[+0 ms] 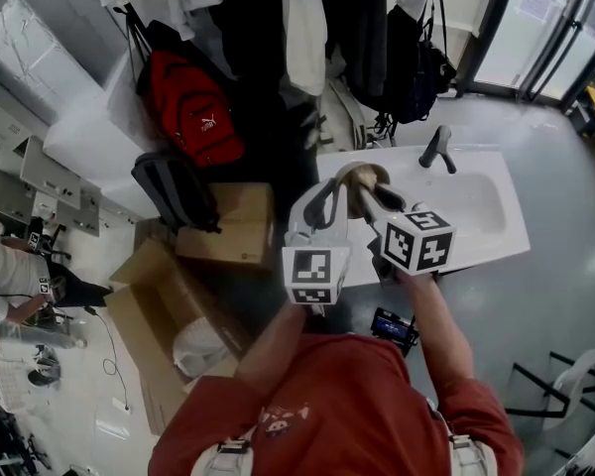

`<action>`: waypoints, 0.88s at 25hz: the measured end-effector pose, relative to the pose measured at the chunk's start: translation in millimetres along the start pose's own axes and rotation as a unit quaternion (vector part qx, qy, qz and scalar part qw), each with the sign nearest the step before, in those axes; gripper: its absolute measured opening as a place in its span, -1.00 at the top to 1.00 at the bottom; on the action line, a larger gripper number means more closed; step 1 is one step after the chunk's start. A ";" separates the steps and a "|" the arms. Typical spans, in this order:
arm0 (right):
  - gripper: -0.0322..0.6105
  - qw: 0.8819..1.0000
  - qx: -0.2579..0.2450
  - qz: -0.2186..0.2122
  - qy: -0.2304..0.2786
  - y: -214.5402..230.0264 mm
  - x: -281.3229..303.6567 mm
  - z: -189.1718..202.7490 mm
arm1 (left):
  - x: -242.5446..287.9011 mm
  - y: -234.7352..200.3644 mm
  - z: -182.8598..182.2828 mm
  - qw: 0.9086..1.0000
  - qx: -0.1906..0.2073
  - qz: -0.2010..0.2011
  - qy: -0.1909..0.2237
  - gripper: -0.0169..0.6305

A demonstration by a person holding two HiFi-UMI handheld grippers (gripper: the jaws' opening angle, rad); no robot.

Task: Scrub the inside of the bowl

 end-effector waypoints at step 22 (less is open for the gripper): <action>0.74 0.999 -0.053 -0.009 0.004 -9.7 -10.6 -4.5 | 5.2 -5.7 4.2 1.000 0.010 -0.018 -0.015 0.87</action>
Point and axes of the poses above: the fingertips, and each gripper's own axes: x forward along the fingers, y to its right, z out of its underside, the point moved 9 cm from there along -x, backward along the fingers, and after that the axes turned 2 degrees about -z, right-handed, at the moved point
